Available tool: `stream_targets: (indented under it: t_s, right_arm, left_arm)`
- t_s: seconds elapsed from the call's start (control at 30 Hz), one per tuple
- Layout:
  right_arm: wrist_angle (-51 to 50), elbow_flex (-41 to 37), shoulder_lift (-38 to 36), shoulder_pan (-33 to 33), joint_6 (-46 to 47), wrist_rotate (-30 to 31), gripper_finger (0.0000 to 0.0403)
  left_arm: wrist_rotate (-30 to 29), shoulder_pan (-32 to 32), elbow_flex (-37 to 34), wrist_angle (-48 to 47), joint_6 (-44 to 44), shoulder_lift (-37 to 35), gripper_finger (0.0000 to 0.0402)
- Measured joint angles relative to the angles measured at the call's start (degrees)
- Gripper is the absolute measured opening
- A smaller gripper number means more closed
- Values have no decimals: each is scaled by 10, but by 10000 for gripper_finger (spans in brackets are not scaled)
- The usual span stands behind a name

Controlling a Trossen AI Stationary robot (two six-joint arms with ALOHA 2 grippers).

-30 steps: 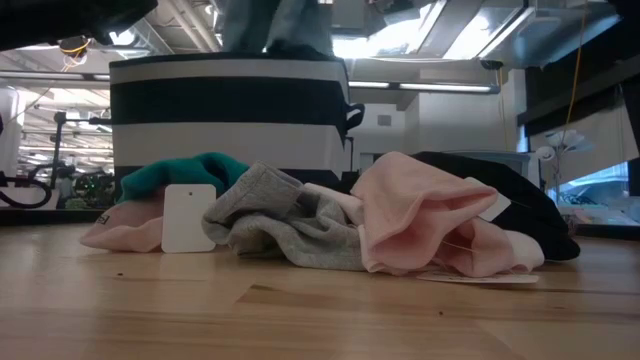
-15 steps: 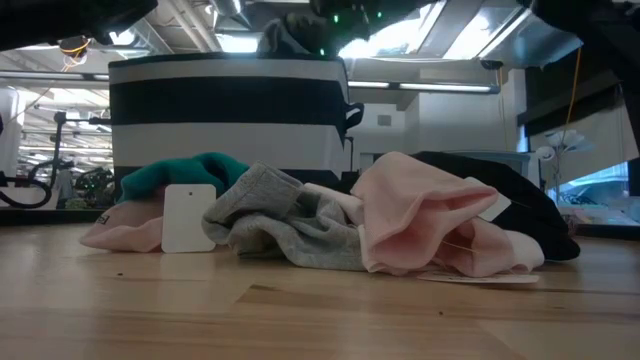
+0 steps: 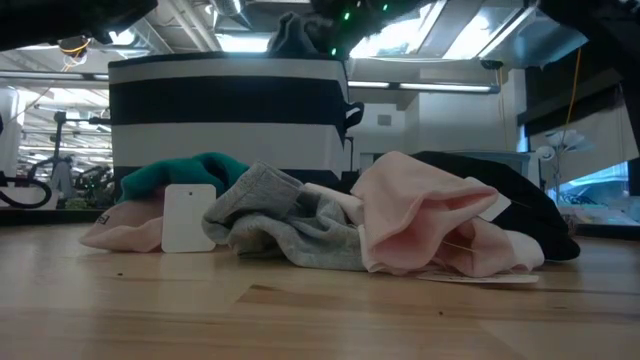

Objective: Sort clothes
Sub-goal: Put the blue jeans into the blue laundry organizer

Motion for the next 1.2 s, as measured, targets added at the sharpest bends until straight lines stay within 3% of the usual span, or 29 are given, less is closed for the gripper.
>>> stream_targets:
  t_s: [0.2, 0.47, 0.63, 0.73, 0.83, 0.97, 1.13, 1.2]
  right_arm:
    - [-16, 0, -63, 0, 11, 38, 100]
    - [-27, 0, -125, 0, 32, -5, 194]
    - [-2, 0, -132, 0, 42, -85, 210]
    - [64, -1, -124, 3, 59, -142, 211]
    - [132, -1, -104, 10, 56, -152, 211]
    - [130, -1, -84, 15, 4, -32, 211]
    - [14, -1, -84, 14, -99, 155, 211]
    - [-14, -1, -88, 15, -110, 198, 211]
  left_arm:
    - [0, 0, 0, -3, -7, 0, 180]
    - [0, 0, 0, -4, -14, 0, 180]
    - [0, 0, 0, -5, -15, 0, 180]
    - [0, 0, 0, -4, -15, 0, 180]
    - [0, 0, 0, -3, -16, 0, 180]
    - [0, 0, 0, -3, -21, 0, 180]
    - [0, 0, 0, -4, -16, 0, 180]
    - [0, 0, 0, -4, -15, 0, 180]
